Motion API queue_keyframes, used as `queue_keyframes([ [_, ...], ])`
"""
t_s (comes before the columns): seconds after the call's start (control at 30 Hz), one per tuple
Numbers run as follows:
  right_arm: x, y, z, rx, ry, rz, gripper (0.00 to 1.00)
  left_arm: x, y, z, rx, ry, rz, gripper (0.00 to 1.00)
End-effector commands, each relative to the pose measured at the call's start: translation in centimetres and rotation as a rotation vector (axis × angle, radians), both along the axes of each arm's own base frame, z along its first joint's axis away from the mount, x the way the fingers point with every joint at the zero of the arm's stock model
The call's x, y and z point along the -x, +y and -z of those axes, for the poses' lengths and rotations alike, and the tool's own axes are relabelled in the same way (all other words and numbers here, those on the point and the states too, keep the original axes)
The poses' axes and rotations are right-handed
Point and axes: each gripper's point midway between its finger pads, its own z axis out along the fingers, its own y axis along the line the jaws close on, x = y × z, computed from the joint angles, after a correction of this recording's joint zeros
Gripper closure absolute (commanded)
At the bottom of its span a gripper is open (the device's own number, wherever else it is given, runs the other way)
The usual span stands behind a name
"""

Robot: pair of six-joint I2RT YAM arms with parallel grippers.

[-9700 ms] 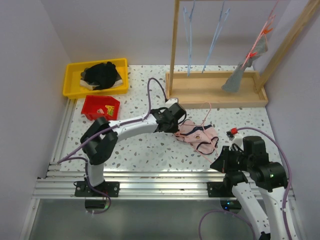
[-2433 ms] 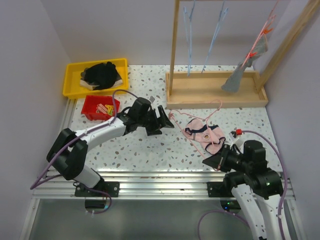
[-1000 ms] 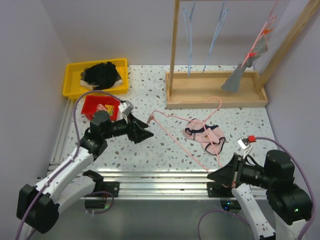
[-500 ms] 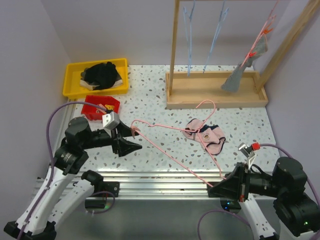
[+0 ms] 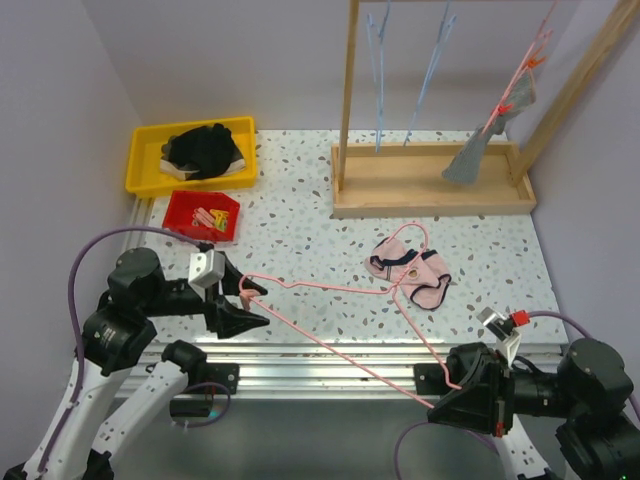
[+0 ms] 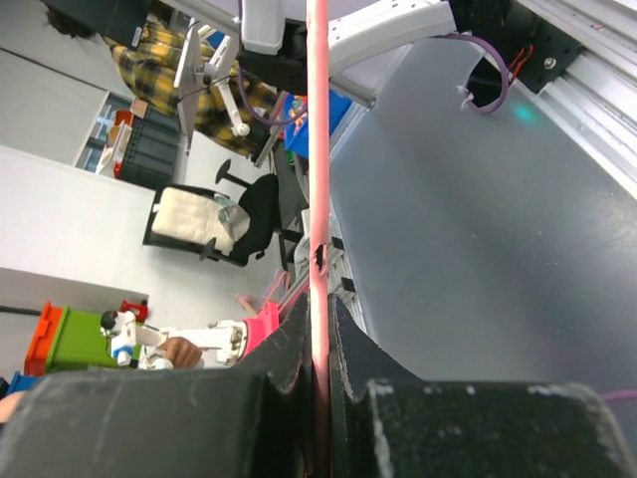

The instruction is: Remove the underwear clipped to the hanger

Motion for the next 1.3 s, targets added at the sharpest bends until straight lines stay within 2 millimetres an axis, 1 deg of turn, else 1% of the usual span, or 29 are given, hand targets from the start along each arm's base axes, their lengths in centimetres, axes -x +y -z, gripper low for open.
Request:
queue_keyframes([
  [0.0,3.3,-0.5,1.2,0.01,0.225,-0.037,1.0,0.1,0.0,-1.7,-0.001,-0.04,0.023,0.37],
  [0.03,3.4,-0.5,1.3,0.01,0.223,-0.035,1.0,-0.1,-0.2,-2.5,0.012,-0.057,0.036,0.37],
  [0.1,3.5,-0.5,1.5,0.01,0.224,-0.03,1.0,0.7,-0.5,-3.4,0.04,-0.053,0.093,0.37],
  [0.13,3.5,-0.6,1.6,0.01,0.224,-0.028,1.0,0.8,-0.8,-4.4,0.062,-0.076,0.119,0.38],
  [0.17,3.5,-0.6,1.6,0.011,0.224,-0.027,1.0,2.2,-0.9,-5.0,0.085,-0.076,0.211,0.38],
  [0.23,3.5,-0.5,1.6,0.011,0.222,-0.023,1.0,3.4,-0.9,-6.0,0.112,-0.066,0.309,0.38],
  [0.27,3.5,-0.6,1.6,0.012,0.217,-0.023,1.0,4.7,-0.7,-6.2,0.12,-0.058,0.387,0.38],
  [0.33,3.4,-0.6,1.6,0.014,0.217,-0.019,1.0,5.9,-0.3,-6.7,0.129,-0.063,0.458,0.38],
  [0.37,3.4,-0.6,1.7,0.016,0.214,-0.017,1.0,7.0,0.0,-6.8,0.135,-0.064,0.518,0.38],
  [0.5,3.2,-0.5,1.9,0.017,0.223,-0.016,1.0,8.5,0.7,-7.1,0.142,-0.09,0.567,0.4],
  [0.63,3.0,-0.5,1.8,0.019,0.218,-0.014,1.0,8.7,0.7,-6.6,0.139,-0.067,0.586,0.44],
  [0.77,2.9,-0.5,1.8,0.02,0.217,-0.02,1.0,8.3,0.5,-6.2,0.136,-0.05,0.59,0.57],
  [0.83,2.9,-0.5,1.7,0.019,0.217,-0.024,1.0,8.0,0.3,-5.9,0.134,-0.031,0.589,0.6],
  [0.87,2.9,-0.5,1.7,0.018,0.216,-0.024,1.0,8.0,0.3,-5.8,0.133,-0.026,0.592,0.66],
  [0.93,3.0,-0.5,1.7,0.018,0.214,-0.027,1.0,7.7,0.2,-5.6,0.131,-0.011,0.592,0.72],
  [0.97,2.9,-0.5,1.8,0.019,0.216,-0.026,1.0,7.6,0.2,-5.6,0.13,-0.006,0.589,0.8],
  [1.03,2.8,-0.5,1.9,0.021,0.212,-0.021,1.0,7.5,0.1,-5.5,0.13,-0.003,0.59,0.87],
  [1.07,2.7,-0.5,1.9,0.022,0.209,-0.017,1.0,7.6,0.1,-5.6,0.13,-0.006,0.592,0.96],
  [1.1,2.6,-0.5,1.9,0.024,0.207,-0.011,1.0,7.6,0.1,-5.6,0.13,-0.003,0.593,1.0],
  [1.23,1.9,-0.4,2.0,0.027,0.195,0.028,1.0,7.5,0.0,-5.4,0.129,0.003,0.591,1.0],
  [1.27,1.4,-0.4,2.3,0.036,0.193,0.059,0.96,7.4,0.0,-5.3,0.129,0.004,0.588,1.0],
])
